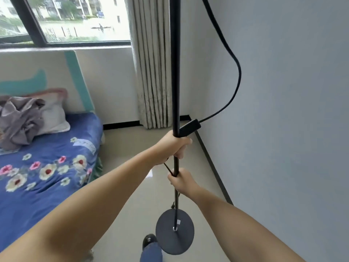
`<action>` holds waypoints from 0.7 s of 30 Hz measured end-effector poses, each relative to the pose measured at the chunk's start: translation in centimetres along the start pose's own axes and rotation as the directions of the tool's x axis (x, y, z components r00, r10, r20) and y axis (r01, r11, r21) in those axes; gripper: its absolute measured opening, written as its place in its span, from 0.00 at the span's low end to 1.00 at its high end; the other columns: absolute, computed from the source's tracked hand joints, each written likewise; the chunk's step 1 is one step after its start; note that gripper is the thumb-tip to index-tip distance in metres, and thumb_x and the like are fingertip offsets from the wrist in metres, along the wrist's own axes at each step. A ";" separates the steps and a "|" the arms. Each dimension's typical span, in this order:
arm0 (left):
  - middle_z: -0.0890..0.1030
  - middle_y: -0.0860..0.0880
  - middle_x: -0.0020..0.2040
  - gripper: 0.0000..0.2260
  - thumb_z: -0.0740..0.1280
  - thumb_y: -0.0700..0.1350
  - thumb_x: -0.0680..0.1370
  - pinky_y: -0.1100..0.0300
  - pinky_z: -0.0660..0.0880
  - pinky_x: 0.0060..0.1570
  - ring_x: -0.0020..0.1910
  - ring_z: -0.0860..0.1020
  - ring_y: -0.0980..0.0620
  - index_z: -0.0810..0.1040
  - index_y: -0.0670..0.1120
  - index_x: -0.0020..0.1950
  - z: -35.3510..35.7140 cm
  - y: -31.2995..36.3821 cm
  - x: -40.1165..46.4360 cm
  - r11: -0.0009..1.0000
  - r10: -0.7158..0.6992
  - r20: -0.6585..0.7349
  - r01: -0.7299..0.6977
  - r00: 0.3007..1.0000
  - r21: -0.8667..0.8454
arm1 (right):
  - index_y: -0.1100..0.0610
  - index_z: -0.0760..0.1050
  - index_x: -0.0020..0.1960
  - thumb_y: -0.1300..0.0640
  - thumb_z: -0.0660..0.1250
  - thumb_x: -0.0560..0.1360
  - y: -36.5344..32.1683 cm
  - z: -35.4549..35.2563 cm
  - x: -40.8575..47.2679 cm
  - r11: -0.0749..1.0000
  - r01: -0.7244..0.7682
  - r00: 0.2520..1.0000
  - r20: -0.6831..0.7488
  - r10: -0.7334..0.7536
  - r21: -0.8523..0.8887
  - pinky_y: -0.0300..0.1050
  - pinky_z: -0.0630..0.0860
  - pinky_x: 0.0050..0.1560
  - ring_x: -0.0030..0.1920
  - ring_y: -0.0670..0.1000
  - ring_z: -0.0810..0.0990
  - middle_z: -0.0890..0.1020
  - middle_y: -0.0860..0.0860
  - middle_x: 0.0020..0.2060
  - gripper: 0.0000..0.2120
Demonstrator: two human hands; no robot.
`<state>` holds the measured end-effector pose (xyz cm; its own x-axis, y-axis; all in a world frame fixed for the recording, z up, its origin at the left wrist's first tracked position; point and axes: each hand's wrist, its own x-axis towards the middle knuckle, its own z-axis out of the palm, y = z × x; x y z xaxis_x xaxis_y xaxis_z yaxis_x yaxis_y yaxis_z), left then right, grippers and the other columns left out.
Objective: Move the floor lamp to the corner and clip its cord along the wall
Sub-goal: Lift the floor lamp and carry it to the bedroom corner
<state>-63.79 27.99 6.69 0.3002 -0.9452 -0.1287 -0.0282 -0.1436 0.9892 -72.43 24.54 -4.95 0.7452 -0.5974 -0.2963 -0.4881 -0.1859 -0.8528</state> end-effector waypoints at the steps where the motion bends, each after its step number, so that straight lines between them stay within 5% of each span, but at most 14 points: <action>1: 0.63 0.54 0.18 0.24 0.62 0.37 0.73 0.66 0.64 0.21 0.17 0.60 0.55 0.63 0.53 0.20 -2.1 0.0 2.8 1.000 0.002 -0.011 -0.002 1.000 0.012 | 0.55 0.61 0.31 0.56 0.60 0.75 -0.8 -0.1 3.4 1.000 0.006 1.000 -0.002 -0.006 -0.004 0.44 0.65 0.33 0.32 0.53 0.68 0.70 0.57 0.32 0.15; 8: 0.63 0.54 0.18 0.24 0.61 0.36 0.74 0.66 0.64 0.22 0.18 0.60 0.55 0.61 0.53 0.20 -13.0 1.5 21.6 0.997 -0.048 0.061 0.045 0.997 0.059 | 0.55 0.63 0.31 0.57 0.61 0.73 -5.5 -3.1 23.8 0.987 -0.112 0.992 -0.042 0.117 0.115 0.44 0.64 0.34 0.33 0.52 0.68 0.68 0.54 0.30 0.14; 16: 0.62 0.53 0.18 0.22 0.61 0.37 0.74 0.63 0.65 0.25 0.20 0.59 0.52 0.60 0.50 0.21 -21.0 2.3 44.5 0.990 -0.061 0.117 0.046 0.991 0.132 | 0.54 0.61 0.28 0.57 0.60 0.74 -7.6 -10.7 46.0 0.985 -0.142 0.983 -0.106 0.152 0.095 0.34 0.63 0.22 0.28 0.51 0.67 0.70 0.54 0.31 0.17; 21: 0.61 0.54 0.18 0.24 0.60 0.35 0.74 0.66 0.62 0.23 0.20 0.57 0.53 0.59 0.53 0.21 -25.8 2.8 57.6 0.992 -0.115 0.122 0.107 0.986 0.071 | 0.55 0.60 0.30 0.58 0.60 0.74 -8.9 -15.0 58.9 0.975 -0.191 0.976 -0.086 0.201 0.114 0.42 0.61 0.28 0.30 0.53 0.65 0.68 0.55 0.31 0.16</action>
<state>-21.97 -19.33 3.87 0.1831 -0.9509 -0.2494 -0.0633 -0.2646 0.9623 -30.98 -20.73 -8.38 0.5903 -0.6871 -0.4236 -0.5662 0.0215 -0.8240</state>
